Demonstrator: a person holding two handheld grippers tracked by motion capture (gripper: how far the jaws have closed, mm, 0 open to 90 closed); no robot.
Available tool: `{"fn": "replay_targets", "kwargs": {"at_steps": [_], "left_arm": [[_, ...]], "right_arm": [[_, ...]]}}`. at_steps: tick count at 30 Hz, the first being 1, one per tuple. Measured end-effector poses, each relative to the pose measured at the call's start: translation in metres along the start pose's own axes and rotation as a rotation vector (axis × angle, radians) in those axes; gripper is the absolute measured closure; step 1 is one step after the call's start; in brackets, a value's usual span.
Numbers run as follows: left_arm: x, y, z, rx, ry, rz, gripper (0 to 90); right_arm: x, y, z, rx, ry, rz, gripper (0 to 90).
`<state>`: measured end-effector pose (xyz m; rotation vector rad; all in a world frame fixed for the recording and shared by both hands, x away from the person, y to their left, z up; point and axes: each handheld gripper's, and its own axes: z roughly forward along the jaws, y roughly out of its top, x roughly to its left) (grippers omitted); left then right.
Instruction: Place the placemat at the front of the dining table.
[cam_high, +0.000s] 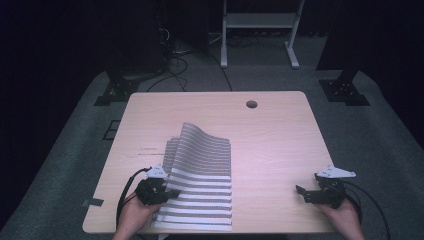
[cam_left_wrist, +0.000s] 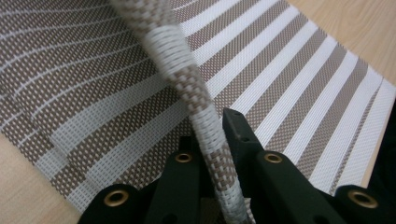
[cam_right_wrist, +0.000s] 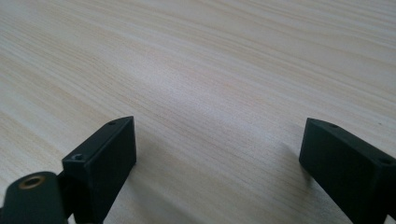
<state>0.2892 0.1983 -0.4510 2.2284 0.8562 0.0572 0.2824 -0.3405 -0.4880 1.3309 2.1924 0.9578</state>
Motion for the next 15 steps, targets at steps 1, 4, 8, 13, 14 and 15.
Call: {"fn": "replay_targets", "kwargs": {"at_steps": [1,4,8,13,14,15], "left_arm": [[-0.001,0.001,0.000,-0.004,-0.001,-0.001,86.4],[-0.002,0.002,-0.002,-0.009,-0.005,0.004,87.8],[-0.003,0.006,-0.005,-0.026,-0.009,0.010,88.5],[-0.005,0.013,-0.008,-0.040,-0.006,0.023,88.8],[-0.006,0.014,-0.008,-0.042,-0.003,0.029,88.8],[-0.007,0.016,-0.009,-0.044,-0.001,0.034,88.8]], "right_arm": [[0.000,0.000,0.000,0.000,0.000,0.000,9.7],[0.000,0.000,0.000,0.000,0.000,0.000,9.7],[0.000,0.000,0.000,0.000,0.000,0.000,9.7],[0.000,0.000,0.000,0.000,0.000,0.000,9.7],[0.000,0.000,0.000,0.000,0.000,0.000,9.7],[0.000,0.000,0.000,0.000,0.000,0.000,9.7]]}}
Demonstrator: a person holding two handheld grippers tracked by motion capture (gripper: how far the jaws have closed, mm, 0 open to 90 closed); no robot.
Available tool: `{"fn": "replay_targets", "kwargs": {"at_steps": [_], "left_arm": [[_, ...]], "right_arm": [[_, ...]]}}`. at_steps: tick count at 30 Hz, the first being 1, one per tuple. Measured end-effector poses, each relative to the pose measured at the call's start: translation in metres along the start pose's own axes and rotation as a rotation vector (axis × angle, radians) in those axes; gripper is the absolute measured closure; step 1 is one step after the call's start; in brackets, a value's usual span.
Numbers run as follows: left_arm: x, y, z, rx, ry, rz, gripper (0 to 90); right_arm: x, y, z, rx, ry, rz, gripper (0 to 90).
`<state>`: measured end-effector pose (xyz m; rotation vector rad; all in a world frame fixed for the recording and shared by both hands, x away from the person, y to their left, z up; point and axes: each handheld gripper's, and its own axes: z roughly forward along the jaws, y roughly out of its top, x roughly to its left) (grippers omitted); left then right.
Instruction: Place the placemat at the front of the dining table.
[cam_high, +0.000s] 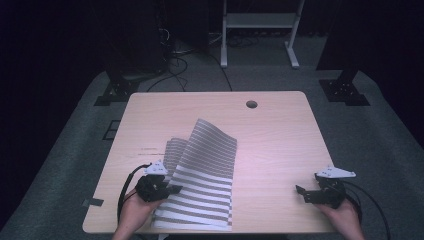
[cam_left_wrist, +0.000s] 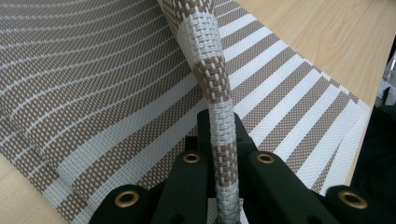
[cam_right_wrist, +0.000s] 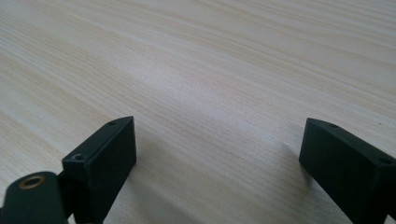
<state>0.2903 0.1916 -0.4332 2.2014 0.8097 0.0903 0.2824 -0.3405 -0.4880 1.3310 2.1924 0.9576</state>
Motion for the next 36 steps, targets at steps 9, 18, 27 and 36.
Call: {"fn": "replay_targets", "kwargs": {"at_steps": [9,18,27,36], "left_arm": [[-0.003,0.018,-0.001,-0.030,0.012,0.024,88.9],[-0.007,0.041,0.004,-0.067,-0.004,0.046,89.0],[-0.010,0.062,0.014,-0.098,-0.036,0.053,88.9],[-0.009,0.084,0.027,-0.108,-0.055,0.055,89.0]], "right_arm": [[0.000,0.000,0.000,0.000,-0.001,-0.001,9.7],[0.000,0.000,0.000,0.000,0.000,0.000,9.7],[0.000,0.000,0.000,0.000,0.000,-0.001,9.7],[0.000,0.000,0.000,0.000,-0.001,0.000,9.7]]}}
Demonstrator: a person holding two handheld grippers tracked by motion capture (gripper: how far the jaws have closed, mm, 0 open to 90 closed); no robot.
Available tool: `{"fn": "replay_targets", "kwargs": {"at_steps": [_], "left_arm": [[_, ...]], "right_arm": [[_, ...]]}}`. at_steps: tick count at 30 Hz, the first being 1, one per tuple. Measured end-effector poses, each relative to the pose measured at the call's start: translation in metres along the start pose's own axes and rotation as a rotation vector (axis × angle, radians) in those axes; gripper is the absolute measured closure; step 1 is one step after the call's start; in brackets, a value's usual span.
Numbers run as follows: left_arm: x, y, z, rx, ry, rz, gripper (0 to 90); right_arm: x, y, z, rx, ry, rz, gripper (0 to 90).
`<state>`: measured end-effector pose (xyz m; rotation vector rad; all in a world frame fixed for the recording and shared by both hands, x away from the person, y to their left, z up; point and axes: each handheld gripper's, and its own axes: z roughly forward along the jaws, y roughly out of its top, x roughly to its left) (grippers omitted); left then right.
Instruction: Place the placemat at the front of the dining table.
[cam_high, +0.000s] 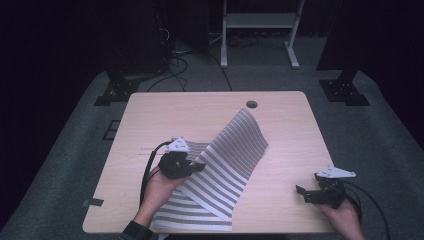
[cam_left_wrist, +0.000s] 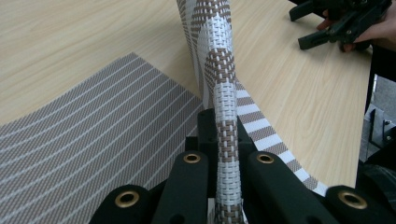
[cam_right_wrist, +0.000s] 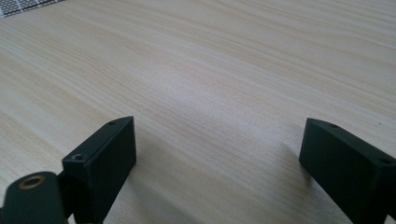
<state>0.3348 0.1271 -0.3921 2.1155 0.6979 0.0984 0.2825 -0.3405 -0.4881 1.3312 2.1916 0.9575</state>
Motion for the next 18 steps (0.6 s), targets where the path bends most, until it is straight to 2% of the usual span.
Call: {"fn": "replay_targets", "kwargs": {"at_steps": [7,18], "left_arm": [[0.004,0.016,0.018,-0.001,-0.019,-0.003,89.0],[0.000,0.036,0.056,0.009,-0.033,-0.009,88.9]], "right_arm": [[0.000,0.000,0.000,0.000,0.000,0.000,9.7],[0.000,0.000,0.000,-0.001,0.000,-0.003,9.7]]}}
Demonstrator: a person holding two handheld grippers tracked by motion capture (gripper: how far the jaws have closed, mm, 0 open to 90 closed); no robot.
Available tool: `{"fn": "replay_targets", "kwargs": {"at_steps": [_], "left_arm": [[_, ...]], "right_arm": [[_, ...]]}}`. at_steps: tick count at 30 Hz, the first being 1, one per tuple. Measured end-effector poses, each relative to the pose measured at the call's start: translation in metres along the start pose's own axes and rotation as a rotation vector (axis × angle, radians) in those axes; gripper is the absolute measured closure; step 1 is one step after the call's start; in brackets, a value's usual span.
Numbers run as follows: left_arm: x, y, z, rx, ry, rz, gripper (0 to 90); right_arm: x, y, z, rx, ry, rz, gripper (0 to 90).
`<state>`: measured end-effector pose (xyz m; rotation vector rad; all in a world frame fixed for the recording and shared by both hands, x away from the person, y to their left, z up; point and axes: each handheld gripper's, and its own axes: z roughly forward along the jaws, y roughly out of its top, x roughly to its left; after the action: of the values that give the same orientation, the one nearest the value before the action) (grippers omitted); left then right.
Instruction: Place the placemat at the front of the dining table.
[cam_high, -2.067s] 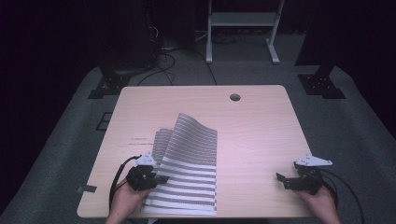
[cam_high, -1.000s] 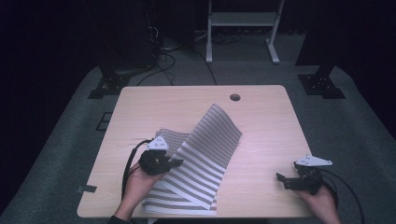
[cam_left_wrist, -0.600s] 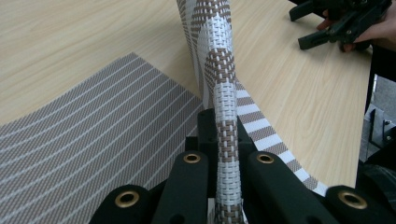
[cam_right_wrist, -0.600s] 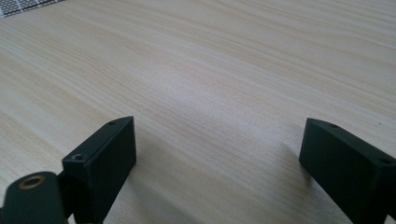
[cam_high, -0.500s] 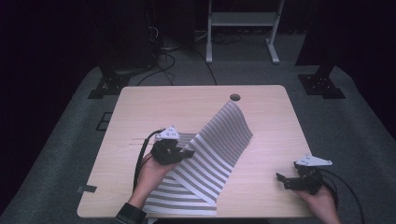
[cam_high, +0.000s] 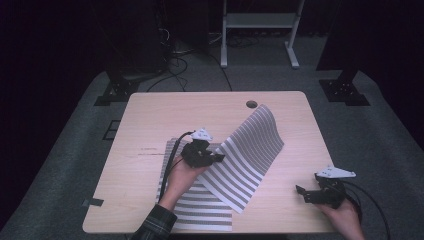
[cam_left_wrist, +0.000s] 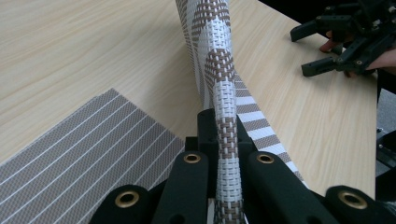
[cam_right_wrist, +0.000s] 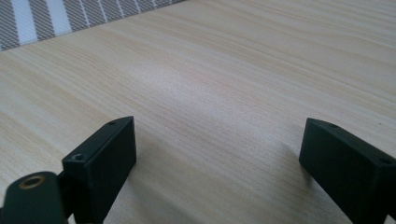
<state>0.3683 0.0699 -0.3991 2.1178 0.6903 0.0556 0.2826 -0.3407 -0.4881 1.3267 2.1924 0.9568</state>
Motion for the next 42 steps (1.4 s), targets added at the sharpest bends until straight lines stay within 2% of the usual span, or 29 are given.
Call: {"fn": "replay_targets", "kwargs": {"at_steps": [10,20,24,29,33,37,42], "left_arm": [[-0.003,0.008,0.034,-0.004,-0.021,-0.039,88.9],[-0.008,0.003,0.062,0.024,-0.036,-0.056,88.7],[-0.011,0.001,0.072,0.046,-0.046,-0.045,87.5],[-0.013,0.001,0.075,0.088,-0.023,-0.006,70.6],[-0.010,0.000,0.073,0.102,-0.001,-0.003,58.7],[-0.007,-0.002,0.068,0.100,0.060,0.009,43.0],[0.002,-0.009,0.052,0.078,0.100,0.004,28.3]], "right_arm": [[0.000,0.000,0.000,0.002,0.000,0.004,9.7],[0.001,0.000,0.000,0.001,0.004,-0.001,9.7],[0.001,0.000,0.000,0.001,0.004,-0.001,9.7],[0.001,0.000,0.000,0.001,0.005,-0.002,9.7],[0.001,0.000,0.000,0.002,0.005,-0.002,9.7],[0.001,0.000,0.000,0.001,0.006,-0.002,9.7],[0.001,0.000,0.000,0.001,0.006,-0.003,9.7]]}}
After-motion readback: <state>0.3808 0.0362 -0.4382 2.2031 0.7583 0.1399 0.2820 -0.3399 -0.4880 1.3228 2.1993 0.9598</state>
